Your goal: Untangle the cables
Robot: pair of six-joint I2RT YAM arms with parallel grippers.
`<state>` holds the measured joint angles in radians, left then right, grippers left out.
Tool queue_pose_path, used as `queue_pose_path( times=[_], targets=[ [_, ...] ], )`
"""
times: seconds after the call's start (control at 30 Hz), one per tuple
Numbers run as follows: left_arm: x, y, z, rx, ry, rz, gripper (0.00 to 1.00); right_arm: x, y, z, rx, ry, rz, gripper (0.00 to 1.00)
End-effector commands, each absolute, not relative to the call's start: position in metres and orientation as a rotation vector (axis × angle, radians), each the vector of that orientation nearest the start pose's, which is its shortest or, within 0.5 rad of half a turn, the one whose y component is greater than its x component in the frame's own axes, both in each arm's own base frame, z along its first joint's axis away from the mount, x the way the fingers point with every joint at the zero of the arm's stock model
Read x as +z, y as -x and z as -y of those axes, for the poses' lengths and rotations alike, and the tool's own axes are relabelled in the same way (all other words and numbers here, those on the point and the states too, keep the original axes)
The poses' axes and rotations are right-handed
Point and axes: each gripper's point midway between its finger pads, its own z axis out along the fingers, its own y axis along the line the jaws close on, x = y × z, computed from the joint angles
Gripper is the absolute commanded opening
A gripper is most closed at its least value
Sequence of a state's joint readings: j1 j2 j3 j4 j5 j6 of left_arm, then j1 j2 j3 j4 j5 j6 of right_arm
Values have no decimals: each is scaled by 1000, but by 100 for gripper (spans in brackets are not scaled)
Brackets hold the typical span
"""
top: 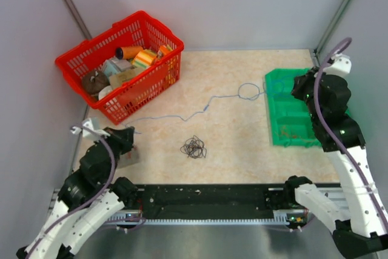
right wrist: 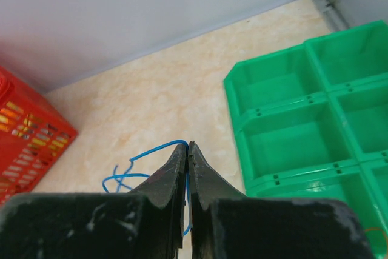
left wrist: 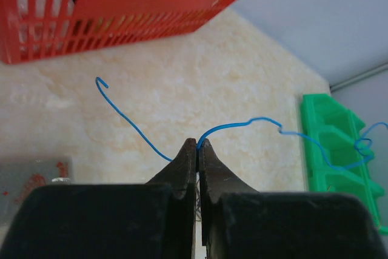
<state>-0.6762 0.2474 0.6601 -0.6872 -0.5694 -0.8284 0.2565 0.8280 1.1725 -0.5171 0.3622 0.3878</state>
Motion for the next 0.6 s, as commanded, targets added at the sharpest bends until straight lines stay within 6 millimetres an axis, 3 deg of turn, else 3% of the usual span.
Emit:
queue_pose_path(
  times=[0.0, 0.07, 0.17, 0.23, 0.33, 0.57],
  targets=[
    [284, -174, 26, -413, 465, -1650, 0, 349, -301, -77, 418, -226, -1795, 0],
    [304, -169, 16, -401, 468, -1614, 0, 340, -308, -69, 369, -274, -1809, 0],
    [318, -156, -14, -303, 541, -1585, 0, 326, -317, -37, 194, -369, -1820, 0],
    [329, -147, -30, -271, 555, -1546, 0, 317, -322, -23, 256, -447, -1843, 0],
    [350, -133, -49, -263, 567, -1465, 0, 310, -333, -22, 417, -478, -1852, 0],
    [374, -125, -52, -286, 518, -1430, 0, 302, -348, -20, 399, -464, -1870, 0]
  ],
)
